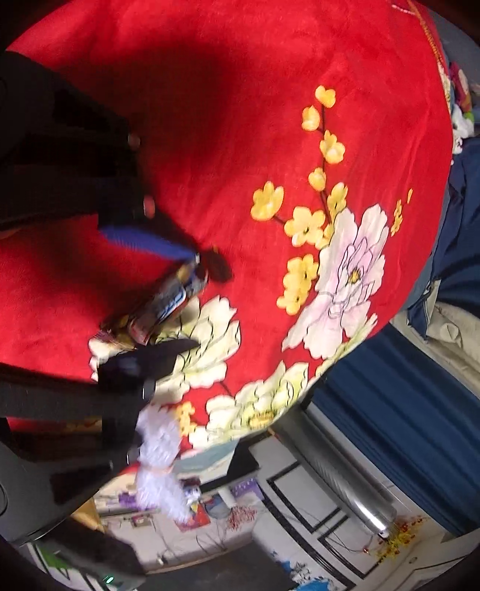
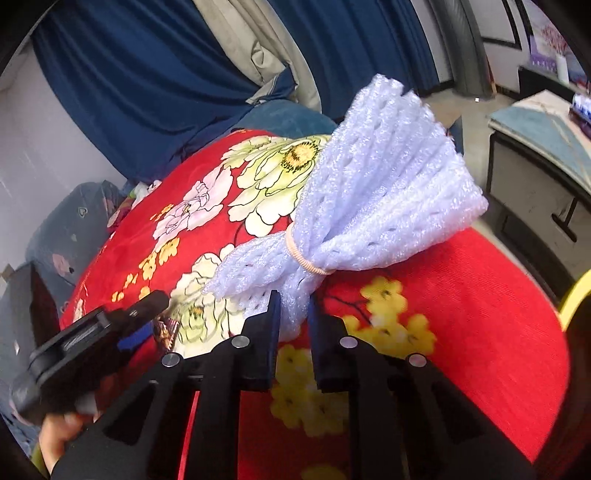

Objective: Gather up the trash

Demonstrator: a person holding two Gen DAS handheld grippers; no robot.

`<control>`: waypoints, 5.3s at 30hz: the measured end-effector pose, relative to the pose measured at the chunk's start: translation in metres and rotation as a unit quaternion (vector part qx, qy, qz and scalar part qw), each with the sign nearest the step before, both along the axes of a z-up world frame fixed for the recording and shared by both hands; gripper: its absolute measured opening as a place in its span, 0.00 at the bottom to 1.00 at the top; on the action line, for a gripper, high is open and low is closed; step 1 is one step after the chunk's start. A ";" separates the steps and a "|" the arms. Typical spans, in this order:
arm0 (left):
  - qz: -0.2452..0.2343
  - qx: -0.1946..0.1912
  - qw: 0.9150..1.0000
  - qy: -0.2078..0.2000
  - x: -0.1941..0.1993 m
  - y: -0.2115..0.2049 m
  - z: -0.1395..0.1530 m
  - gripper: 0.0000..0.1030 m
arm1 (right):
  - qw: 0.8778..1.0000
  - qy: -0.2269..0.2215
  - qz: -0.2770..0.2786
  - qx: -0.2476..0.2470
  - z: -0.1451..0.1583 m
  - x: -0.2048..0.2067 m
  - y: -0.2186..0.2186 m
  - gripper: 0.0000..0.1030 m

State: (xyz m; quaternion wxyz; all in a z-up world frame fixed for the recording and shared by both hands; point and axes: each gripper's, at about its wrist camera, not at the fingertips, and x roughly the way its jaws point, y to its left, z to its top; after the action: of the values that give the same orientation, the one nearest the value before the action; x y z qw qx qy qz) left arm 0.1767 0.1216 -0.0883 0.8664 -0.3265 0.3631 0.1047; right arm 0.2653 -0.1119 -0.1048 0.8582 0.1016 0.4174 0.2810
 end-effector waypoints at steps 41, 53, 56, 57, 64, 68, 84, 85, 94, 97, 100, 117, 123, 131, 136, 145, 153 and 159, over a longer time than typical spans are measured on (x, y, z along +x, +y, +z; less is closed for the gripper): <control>-0.225 0.080 0.959 -0.150 -0.039 -0.149 0.079 0.08 | 0.991 -0.083 -0.100 0.002 0.046 -0.095 -0.158 0.14; -0.278 0.094 0.943 -0.157 -0.048 -0.188 0.078 0.08 | 0.986 -0.095 -0.137 -0.005 0.052 -0.111 -0.193 0.14; -0.292 0.098 0.938 -0.158 -0.049 -0.199 0.078 0.08 | 0.984 -0.096 -0.147 -0.007 0.051 -0.115 -0.204 0.14; -0.297 0.099 0.936 -0.158 -0.050 -0.203 0.077 0.08 | 0.984 -0.096 -0.150 -0.007 0.051 -0.116 -0.208 0.14; -0.329 0.110 0.924 -0.160 -0.049 -0.233 0.076 0.08 | 0.980 -0.091 -0.178 -0.008 0.046 -0.122 -0.235 0.14; -0.347 0.116 0.917 -0.160 -0.047 -0.251 0.075 0.08 | 0.977 -0.087 -0.193 -0.010 0.041 -0.125 -0.248 0.14; -0.404 0.137 0.892 -0.150 -0.033 -0.314 0.064 0.08 | 0.972 -0.051 -0.228 -0.015 0.013 -0.135 -0.287 0.14; -0.406 0.139 0.891 -0.150 -0.032 -0.316 0.063 0.08 | 0.973 -0.048 -0.226 -0.016 0.011 -0.134 -0.287 0.14; -0.422 0.147 0.884 -0.136 -0.018 -0.334 0.051 0.08 | 0.977 -0.012 -0.212 -0.027 -0.009 -0.135 -0.282 0.14; -0.427 0.149 0.882 -0.132 -0.013 -0.340 0.048 0.08 | 0.978 0.001 -0.207 -0.027 -0.016 -0.135 -0.282 0.14; -0.429 0.151 0.881 -0.131 -0.008 -0.344 0.046 0.08 | 0.979 0.012 -0.203 -0.029 -0.022 -0.136 -0.280 0.14; -0.447 0.148 0.877 -0.099 0.035 -0.373 0.033 0.09 | 0.982 0.034 -0.186 -0.013 -0.036 -0.134 -0.278 0.18; -0.449 0.143 0.877 -0.090 0.046 -0.378 0.031 0.09 | 0.982 0.031 -0.188 -0.011 -0.036 -0.135 -0.279 0.24; -0.458 0.143 0.874 -0.077 0.049 -0.380 0.029 0.37 | 0.978 0.021 -0.205 -0.018 -0.030 -0.139 -0.287 0.49; -0.452 0.148 0.877 -0.068 0.046 -0.373 0.028 0.61 | 0.976 0.015 -0.216 -0.027 -0.025 -0.145 -0.292 0.56; -0.432 0.162 0.884 -0.070 0.031 -0.343 0.042 0.90 | 0.974 -0.037 -0.222 -0.039 0.007 -0.164 -0.287 0.82; -0.401 0.165 0.897 -0.088 -0.001 -0.295 0.062 0.90 | 0.975 -0.077 -0.198 -0.061 0.037 -0.182 -0.257 0.94; -0.357 0.176 0.912 -0.101 -0.031 -0.253 0.075 0.90 | 0.973 -0.110 -0.191 -0.072 0.053 -0.193 -0.229 0.94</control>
State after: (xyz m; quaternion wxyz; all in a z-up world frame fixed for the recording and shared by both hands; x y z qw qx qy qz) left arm 0.1461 -0.1311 -0.0134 0.9212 -0.0262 0.3421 -0.1833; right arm 0.0726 -0.3414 -0.0518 0.9416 0.0862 0.3127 0.0905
